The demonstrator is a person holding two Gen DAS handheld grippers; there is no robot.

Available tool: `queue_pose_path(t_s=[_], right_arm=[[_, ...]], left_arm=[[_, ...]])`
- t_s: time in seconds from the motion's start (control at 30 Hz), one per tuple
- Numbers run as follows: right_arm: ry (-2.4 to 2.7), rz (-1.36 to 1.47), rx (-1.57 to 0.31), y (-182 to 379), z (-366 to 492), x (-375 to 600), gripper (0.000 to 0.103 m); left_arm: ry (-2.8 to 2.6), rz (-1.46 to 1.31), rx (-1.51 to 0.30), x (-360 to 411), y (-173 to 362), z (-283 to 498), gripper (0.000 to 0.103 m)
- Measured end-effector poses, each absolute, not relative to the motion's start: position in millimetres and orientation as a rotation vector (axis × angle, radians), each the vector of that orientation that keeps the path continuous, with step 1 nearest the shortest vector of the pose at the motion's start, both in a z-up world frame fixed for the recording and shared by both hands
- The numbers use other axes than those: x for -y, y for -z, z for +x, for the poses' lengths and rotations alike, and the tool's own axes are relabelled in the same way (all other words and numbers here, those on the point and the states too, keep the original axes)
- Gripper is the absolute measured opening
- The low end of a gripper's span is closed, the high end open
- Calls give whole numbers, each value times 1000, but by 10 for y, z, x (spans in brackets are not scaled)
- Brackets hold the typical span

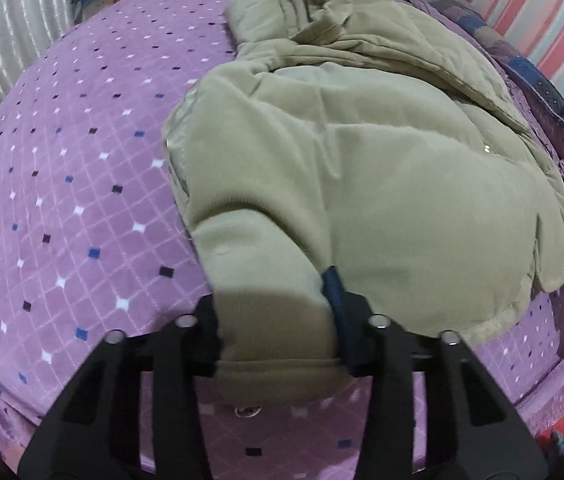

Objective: Fold large clothes

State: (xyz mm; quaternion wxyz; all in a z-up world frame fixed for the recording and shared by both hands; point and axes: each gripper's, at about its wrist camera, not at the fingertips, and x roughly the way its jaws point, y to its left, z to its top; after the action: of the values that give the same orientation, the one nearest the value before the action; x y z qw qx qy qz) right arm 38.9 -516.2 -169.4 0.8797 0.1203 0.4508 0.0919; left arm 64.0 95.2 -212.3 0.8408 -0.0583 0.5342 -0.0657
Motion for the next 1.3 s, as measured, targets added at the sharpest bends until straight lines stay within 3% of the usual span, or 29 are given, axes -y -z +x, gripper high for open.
queue_pose_path(t_s=[0.07,0.27,0.93,1.3], right_arm=[[-194,289,-938,1648,402,5197,23],[-176,270,-884,1268,469,5197,19],[-195,285,-706,-95,1692,4975,13],[-132,216,-843,-94,2410,4839,10]], left_arm=[[159,-122,-1129,-955,2062,655,26],[228,-140,-1121,-995,1766,764,19],[239,-221,-1063,-1013,456,1914,19],[175,-260,-1087,-1231,506,2461,19]])
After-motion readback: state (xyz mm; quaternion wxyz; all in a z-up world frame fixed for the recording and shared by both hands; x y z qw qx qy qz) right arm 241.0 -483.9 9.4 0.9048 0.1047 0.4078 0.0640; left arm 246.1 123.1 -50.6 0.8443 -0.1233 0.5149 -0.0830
